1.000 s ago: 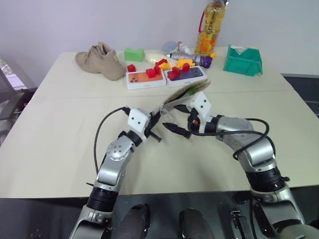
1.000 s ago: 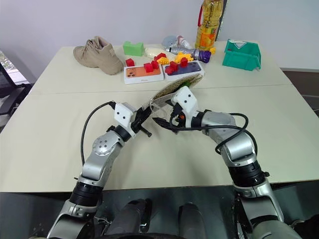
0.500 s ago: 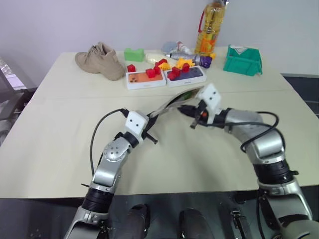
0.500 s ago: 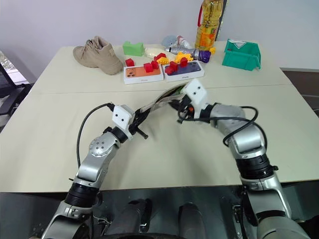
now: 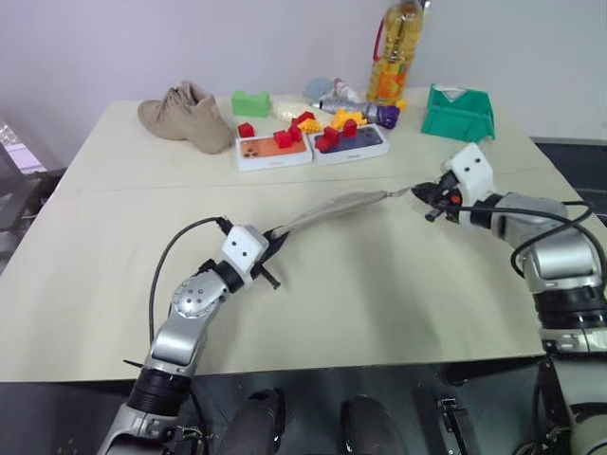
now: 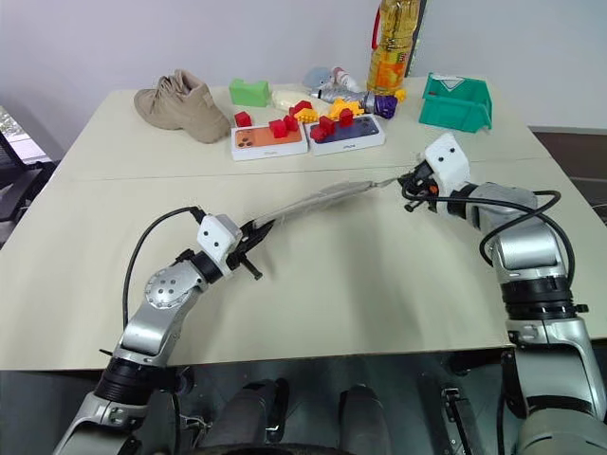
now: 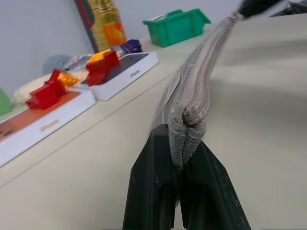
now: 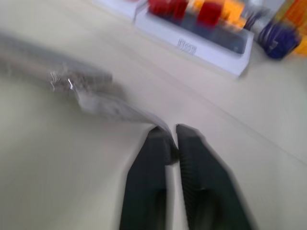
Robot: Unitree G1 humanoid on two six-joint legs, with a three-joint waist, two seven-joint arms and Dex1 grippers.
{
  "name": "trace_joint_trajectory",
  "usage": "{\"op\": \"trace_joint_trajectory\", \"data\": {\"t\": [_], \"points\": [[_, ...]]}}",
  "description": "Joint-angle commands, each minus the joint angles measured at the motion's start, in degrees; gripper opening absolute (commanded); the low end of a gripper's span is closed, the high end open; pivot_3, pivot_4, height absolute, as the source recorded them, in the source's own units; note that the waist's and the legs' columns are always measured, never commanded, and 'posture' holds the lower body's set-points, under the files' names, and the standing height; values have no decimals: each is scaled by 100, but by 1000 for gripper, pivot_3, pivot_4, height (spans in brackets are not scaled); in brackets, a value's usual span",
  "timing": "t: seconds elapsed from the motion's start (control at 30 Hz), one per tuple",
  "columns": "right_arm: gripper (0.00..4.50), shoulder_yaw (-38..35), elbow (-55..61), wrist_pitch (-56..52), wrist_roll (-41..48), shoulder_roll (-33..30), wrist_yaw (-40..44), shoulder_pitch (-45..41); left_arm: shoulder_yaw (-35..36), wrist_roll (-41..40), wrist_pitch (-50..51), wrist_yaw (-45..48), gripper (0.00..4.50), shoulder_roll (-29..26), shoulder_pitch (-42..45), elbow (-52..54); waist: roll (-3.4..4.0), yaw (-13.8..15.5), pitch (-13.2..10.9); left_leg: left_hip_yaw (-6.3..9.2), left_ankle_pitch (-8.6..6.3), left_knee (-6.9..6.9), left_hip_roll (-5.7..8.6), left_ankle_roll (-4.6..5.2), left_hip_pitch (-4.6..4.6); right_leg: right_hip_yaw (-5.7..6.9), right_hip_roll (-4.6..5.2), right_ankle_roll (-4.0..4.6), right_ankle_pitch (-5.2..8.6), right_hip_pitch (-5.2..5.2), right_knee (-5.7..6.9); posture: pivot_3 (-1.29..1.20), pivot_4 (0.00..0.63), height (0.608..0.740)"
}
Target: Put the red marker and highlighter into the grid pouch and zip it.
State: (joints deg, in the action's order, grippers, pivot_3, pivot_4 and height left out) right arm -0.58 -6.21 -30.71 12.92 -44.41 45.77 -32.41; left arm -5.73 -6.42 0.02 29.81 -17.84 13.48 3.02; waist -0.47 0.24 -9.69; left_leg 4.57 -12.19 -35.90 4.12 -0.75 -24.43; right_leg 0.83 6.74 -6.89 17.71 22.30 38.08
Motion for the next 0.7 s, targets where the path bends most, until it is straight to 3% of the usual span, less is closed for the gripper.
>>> {"op": "trace_joint_trajectory", "data": {"t": [0.03, 0.1, 0.17, 0.47, 0.7], "points": [[2543, -172, 782, 37, 399, -211, 606, 526, 218, -227, 273, 93, 2098, -134, -148, 208, 0, 3, 0, 0, 0, 0, 0, 0, 0, 0, 0, 0, 0, 0, 1, 0, 150, 739], [3460, -281, 1014, 53, 523, -272, 764, 861, 287, -363, 470, 160, 3034, -207, -318, 388, 0, 5, 0, 0, -1, -1, 1, 1, 0, 0, 1, 0, 0, -1, 0, 0, 150, 739], [3525, -409, 1149, 69, 639, -339, 886, 1186, 436, -617, 774, 225, 4051, -278, -590, 652, 0, 5, 0, 0, -1, -3, 1, 2, 0, -1, 1, 0, 0, -2, 0, 0, 150, 739], [3525, -994, 733, 522, 773, -121, 739, 1620, 1324, -987, 1508, -120, 4051, -529, -1628, 1079, 0, 35, 0, 2, -2, -2, 0, 2, 2, -2, 3, 0, 0, -3, 0, 0, 150, 739], [3525, -1098, 405, 678, 823, 189, 497, 1408, 1706, -922, 1467, -301, 4051, -649, -1787, 1028, -1, 57, -1, 2, -4, -4, 4, 4, 1, -4, 8, 1, 0, -6, -3, 0, 150, 739]]}}
